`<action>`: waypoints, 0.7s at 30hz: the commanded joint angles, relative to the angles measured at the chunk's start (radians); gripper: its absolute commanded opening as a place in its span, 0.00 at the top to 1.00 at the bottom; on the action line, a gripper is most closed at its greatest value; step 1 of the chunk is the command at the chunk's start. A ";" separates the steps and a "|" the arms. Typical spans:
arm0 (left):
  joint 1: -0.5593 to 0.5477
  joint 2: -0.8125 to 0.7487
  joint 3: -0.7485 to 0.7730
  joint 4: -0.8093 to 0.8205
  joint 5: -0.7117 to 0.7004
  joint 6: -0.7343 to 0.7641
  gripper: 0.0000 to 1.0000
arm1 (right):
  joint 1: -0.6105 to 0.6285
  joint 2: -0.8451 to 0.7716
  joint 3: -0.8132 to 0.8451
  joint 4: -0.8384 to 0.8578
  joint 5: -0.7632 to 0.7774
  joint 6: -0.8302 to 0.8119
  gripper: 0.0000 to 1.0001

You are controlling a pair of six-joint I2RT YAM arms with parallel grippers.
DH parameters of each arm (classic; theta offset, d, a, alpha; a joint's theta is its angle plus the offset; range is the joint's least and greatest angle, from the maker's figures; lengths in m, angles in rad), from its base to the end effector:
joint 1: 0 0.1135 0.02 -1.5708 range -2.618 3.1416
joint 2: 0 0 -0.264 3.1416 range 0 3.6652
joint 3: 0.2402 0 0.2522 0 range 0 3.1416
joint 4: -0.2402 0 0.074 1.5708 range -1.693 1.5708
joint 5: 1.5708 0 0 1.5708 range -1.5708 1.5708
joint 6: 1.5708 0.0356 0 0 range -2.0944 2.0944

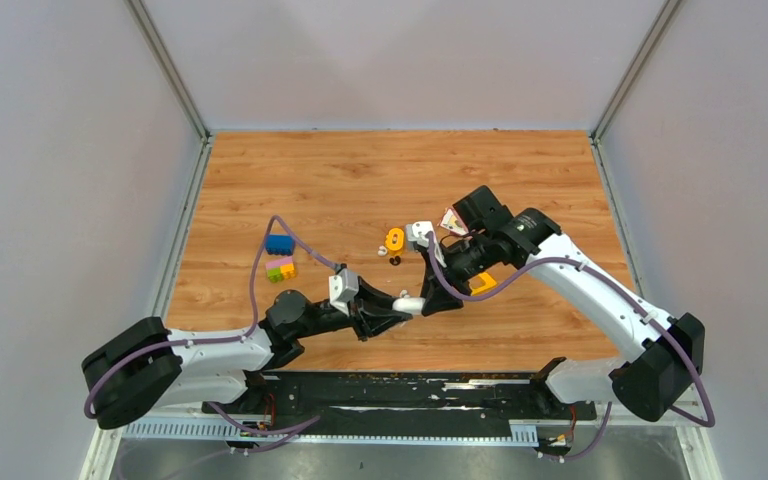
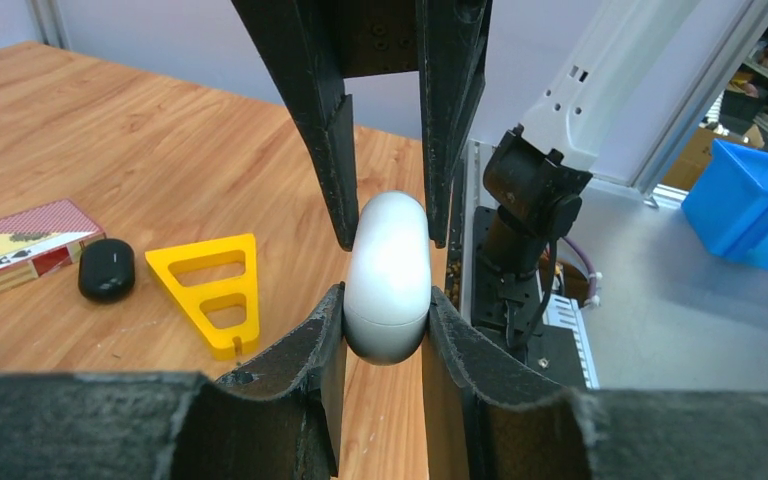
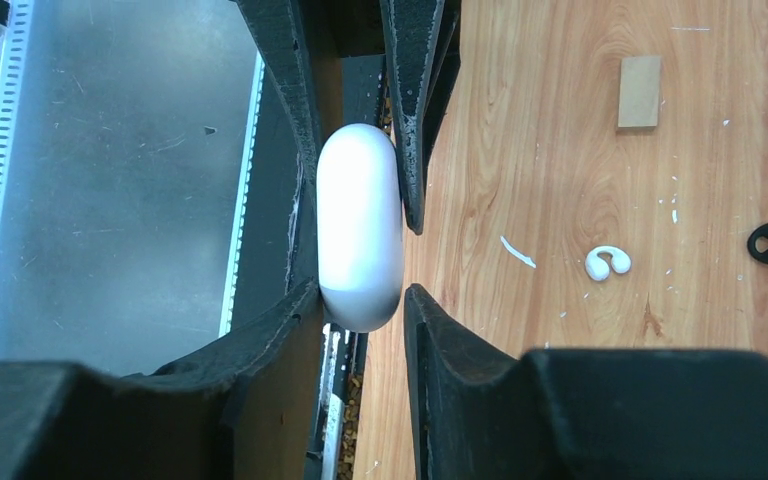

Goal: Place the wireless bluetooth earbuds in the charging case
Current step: Pick up the charging case at the center of the board.

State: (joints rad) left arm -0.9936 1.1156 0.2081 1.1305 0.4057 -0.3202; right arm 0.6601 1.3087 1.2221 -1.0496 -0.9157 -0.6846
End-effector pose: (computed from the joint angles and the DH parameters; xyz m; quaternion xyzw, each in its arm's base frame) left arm 0.1007 -0.1804 0.2181 0.3505 0.5249 -0.5669 0.5293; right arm 0.1732 0.1702 0.3203 -0.6201 0.6259 0.4292 0.1987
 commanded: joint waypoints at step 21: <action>-0.016 -0.114 0.012 -0.054 -0.057 0.000 0.84 | 0.016 0.003 0.032 0.091 -0.092 0.110 0.64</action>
State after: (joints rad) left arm -0.9962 1.0157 0.2081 1.0363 0.3622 -0.3347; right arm 0.6651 1.3079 1.2243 -1.0054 -0.9619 -0.6033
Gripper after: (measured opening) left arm 0.357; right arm 0.322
